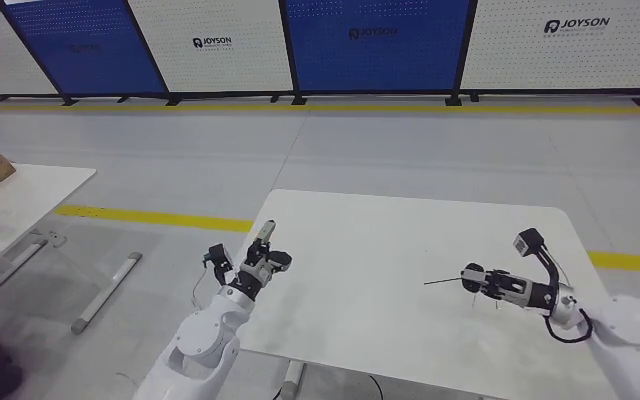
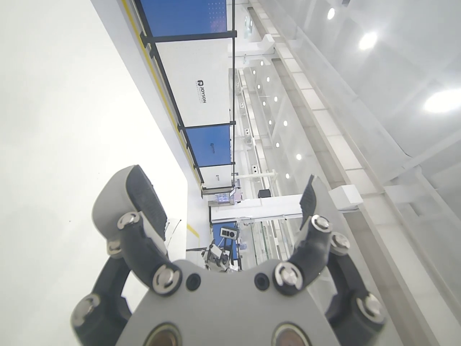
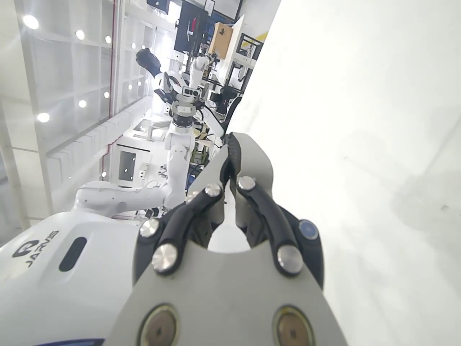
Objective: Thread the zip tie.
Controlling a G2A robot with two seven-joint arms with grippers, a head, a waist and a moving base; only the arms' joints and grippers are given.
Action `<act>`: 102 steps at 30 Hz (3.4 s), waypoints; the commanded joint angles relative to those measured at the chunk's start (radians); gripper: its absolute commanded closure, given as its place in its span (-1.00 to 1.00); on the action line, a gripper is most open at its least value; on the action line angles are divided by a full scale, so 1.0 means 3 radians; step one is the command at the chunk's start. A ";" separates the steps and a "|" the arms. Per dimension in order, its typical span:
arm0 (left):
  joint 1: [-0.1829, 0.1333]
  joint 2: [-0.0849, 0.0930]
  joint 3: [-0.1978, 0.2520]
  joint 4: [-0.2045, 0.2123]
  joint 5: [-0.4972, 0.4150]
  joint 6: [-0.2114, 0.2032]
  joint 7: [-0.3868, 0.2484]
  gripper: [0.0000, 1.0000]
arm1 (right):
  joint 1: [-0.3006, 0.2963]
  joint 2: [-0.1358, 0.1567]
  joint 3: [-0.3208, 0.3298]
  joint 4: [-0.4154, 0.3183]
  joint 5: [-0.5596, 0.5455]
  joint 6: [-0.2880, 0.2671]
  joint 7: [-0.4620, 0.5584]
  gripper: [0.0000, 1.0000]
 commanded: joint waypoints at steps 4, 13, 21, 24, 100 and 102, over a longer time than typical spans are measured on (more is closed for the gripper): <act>0.0106 0.0012 0.0175 -0.0121 0.0603 -0.0179 -0.0217 -1.00 | -0.0254 -0.0050 0.0230 -0.0404 0.0014 0.0000 -0.0168 1.00; -0.0019 0.0005 0.0673 -0.0068 0.1025 -0.0098 -0.0605 -1.00 | -0.0376 -0.0314 0.0160 -0.0557 -0.0208 0.0000 -0.0436 1.00; -0.0086 -0.0012 0.0758 0.0012 0.1057 -0.0027 -0.0447 -1.00 | -0.0357 -0.0361 0.0129 -0.0474 -0.0229 0.0000 -0.0433 1.00; -0.0086 -0.0012 0.0758 0.0012 0.1057 -0.0027 -0.0447 -1.00 | -0.0357 -0.0361 0.0129 -0.0474 -0.0229 0.0000 -0.0433 1.00; -0.0852 -0.0149 0.1498 0.0610 -0.0050 -0.0192 -0.0527 1.00 | -0.0285 -0.0697 -0.0316 -0.0447 -0.0478 0.0000 -0.0967 1.00; -0.0862 -0.0149 0.1491 0.0635 -0.0057 -0.0199 -0.0535 1.00 | -0.0285 -0.0697 -0.0316 -0.0447 -0.0478 0.0000 -0.0967 1.00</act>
